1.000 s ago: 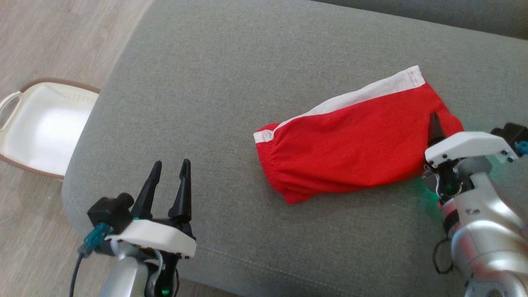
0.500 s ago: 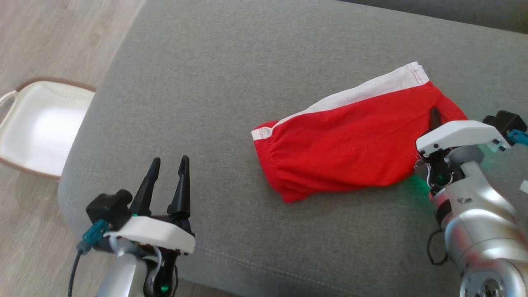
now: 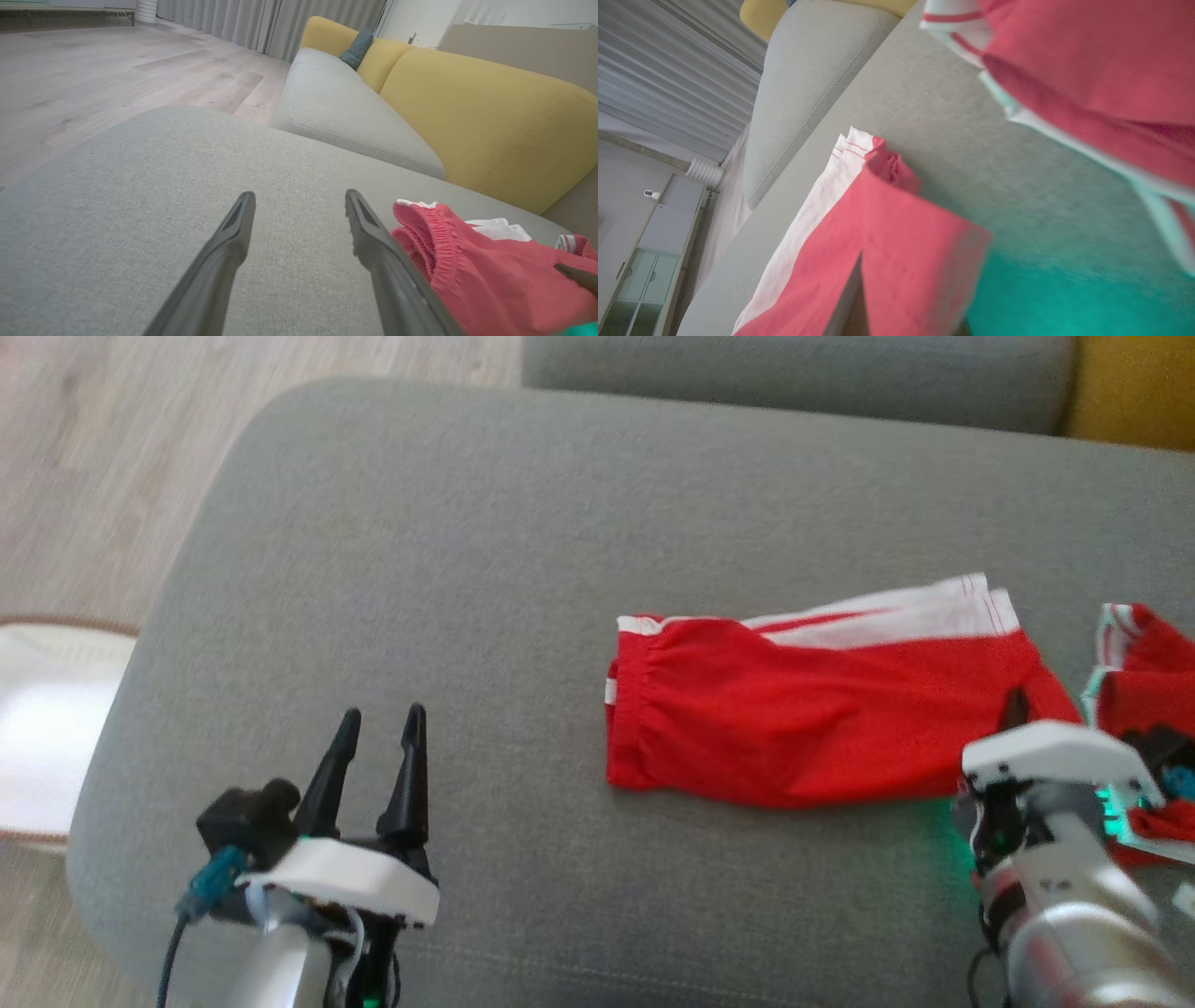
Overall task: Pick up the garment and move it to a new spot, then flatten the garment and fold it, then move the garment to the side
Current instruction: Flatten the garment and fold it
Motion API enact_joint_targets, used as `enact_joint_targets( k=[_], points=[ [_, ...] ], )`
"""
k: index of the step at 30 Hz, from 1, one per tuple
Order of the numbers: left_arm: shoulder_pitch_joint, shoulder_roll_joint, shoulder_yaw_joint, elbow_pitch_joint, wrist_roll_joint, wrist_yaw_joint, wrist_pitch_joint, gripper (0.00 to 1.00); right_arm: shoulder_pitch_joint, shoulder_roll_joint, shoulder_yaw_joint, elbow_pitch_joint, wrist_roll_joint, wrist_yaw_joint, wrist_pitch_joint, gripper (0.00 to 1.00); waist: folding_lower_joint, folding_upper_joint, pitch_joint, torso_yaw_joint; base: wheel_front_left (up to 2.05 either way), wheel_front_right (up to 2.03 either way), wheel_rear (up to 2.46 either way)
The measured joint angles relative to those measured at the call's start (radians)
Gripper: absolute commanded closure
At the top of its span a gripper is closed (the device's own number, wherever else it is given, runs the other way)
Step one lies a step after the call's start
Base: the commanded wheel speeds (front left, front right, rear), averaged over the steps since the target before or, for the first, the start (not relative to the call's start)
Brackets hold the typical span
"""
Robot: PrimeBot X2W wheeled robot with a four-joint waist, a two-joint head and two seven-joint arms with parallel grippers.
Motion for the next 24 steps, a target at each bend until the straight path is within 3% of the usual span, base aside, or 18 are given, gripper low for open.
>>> enact_joint_targets(
  k=[14, 19, 23, 24],
  points=[
    [0.086, 0.001, -0.005, 0.009, 0.007, 0.009, 0.0, 0.0, 0.114, 0.006, 0.017, 0.014, 0.109, 0.0, -0.025, 1.0, -0.0001, 0.0, -0.119, -0.062, 0.0, 0.0, 0.0],
    [0.107, 0.001, -0.008, 0.01, 0.016, 0.008, 0.0, 0.0, 0.116, 0.006, 0.121, -0.062, 0.183, 0.0, -0.026, 1.0, -0.0001, 0.0, -0.135, -0.048, 0.0, 0.0, 0.0],
    [0.114, 0.001, -0.004, 0.01, 0.022, 0.009, 0.0, 0.0, 0.136, 0.006, 0.267, -0.218, 0.317, 0.0, -0.019, 1.0, -0.0001, 0.0, -0.15, -0.033, 0.0, 0.0, 0.0],
    [0.117, 0.001, -0.003, 0.01, 0.025, 0.009, 0.0, 0.0, 0.166, 0.006, 0.345, -0.303, 0.375, 0.0, -0.015, 1.0, -0.0001, 0.0, -0.156, -0.026, 0.0, 0.0, 0.0]
  ],
)
